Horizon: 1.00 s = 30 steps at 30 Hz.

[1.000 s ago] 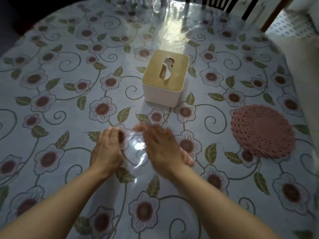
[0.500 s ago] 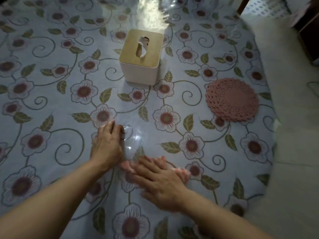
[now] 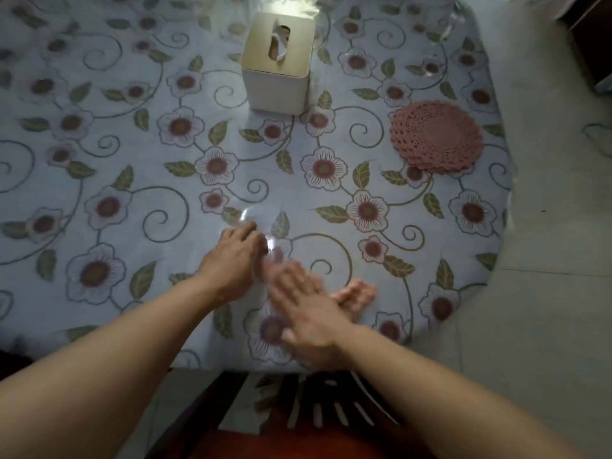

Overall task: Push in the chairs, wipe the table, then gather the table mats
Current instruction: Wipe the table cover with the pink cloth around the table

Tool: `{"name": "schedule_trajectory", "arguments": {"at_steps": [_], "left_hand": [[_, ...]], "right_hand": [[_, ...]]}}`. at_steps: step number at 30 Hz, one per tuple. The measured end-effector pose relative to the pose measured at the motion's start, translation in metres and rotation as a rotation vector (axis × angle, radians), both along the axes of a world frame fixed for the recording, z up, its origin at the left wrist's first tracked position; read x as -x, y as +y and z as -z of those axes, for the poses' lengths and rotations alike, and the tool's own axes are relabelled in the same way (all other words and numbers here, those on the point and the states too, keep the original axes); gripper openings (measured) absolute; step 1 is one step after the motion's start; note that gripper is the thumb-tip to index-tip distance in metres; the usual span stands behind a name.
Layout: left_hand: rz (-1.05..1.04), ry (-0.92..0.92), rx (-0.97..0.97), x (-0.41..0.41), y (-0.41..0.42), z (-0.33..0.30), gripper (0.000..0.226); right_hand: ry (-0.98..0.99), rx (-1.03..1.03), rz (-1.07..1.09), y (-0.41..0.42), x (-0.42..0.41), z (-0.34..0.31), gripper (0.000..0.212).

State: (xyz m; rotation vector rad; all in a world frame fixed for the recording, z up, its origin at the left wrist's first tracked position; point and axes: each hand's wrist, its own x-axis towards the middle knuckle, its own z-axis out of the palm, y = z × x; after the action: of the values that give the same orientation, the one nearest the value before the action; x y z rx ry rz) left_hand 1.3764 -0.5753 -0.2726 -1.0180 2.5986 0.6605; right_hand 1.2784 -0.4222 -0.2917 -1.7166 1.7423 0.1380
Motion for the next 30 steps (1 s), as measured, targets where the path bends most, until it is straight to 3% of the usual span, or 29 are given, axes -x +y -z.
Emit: {"name": "schedule_trajectory", "arguments": {"at_steps": [3, 7, 12, 15, 20, 25, 30], "left_hand": [[-0.001, -0.071, 0.004, -0.016, -0.002, -0.003, 0.068], [-0.004, -0.117, 0.018, -0.021, 0.006, -0.004, 0.063], [0.038, -0.104, 0.055, -0.001, 0.032, -0.006, 0.051], [0.093, -0.090, 0.052, 0.013, 0.049, -0.002, 0.050], [0.049, -0.035, 0.049, 0.044, 0.075, 0.003, 0.036], [-0.117, -0.045, 0.115, 0.092, 0.103, 0.006, 0.037], [-0.328, -0.086, 0.117, 0.153, 0.131, 0.007, 0.045]], "right_hand": [[-0.031, 0.009, -0.122, 0.006, -0.042, -0.001, 0.079], [0.024, 0.024, -0.248, 0.029, 0.005, -0.011, 0.074], [0.278, -0.083, 0.144, 0.078, 0.082, -0.013, 0.081], [0.317, -0.149, 0.236, 0.071, 0.077, -0.020, 0.072], [0.147, 0.009, -0.102, 0.079, 0.051, -0.012, 0.067], [0.113, 0.076, -0.201, 0.103, 0.132, -0.004, 0.073], [0.149, 0.229, 0.025, 0.133, 0.249, 0.014, 0.069]]}}
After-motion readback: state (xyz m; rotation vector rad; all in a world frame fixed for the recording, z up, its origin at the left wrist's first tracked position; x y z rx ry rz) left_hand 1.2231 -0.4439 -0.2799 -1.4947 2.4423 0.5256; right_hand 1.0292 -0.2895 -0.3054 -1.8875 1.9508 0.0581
